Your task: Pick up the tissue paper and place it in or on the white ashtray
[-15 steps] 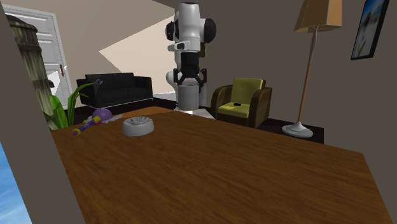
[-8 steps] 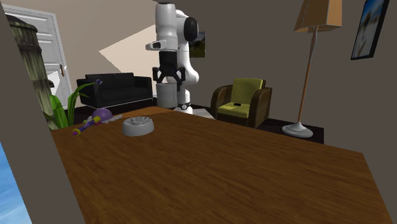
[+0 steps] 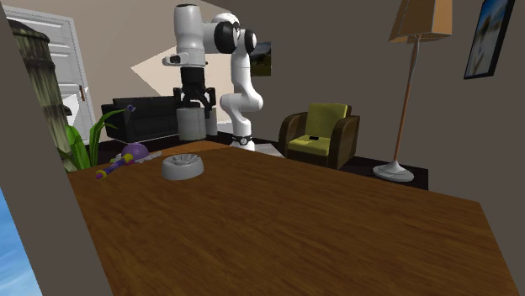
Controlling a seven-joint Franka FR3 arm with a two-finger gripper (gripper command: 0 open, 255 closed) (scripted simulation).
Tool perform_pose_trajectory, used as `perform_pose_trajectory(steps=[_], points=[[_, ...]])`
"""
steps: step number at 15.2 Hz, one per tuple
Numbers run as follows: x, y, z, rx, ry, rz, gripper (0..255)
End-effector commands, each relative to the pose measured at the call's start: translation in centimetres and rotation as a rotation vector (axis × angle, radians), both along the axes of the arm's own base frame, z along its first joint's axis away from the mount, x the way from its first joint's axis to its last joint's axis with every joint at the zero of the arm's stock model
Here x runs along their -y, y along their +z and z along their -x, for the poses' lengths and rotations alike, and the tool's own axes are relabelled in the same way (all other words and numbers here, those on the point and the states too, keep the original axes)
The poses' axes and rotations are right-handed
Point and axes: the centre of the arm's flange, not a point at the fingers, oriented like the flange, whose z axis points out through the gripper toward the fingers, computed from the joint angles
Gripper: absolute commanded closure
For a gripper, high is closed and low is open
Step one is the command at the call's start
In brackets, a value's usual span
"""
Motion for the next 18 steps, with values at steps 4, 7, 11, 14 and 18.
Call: perform_pose_trajectory(steps=[4, 7, 11, 14, 18], points=[[5.9, 0.3, 3.1, 0.001, 0.002, 0.000, 255], [7.2, -0.7, 3.7, 0.001, 0.002, 0.000, 255], [7.2, -2.8, 3.7, 0.001, 0.002, 0.000, 255], [7.2, -4.4, 3.7, 0.001, 0.002, 0.000, 255], [7.2, -6.5, 3.7, 0.001, 0.002, 0.000, 255]])
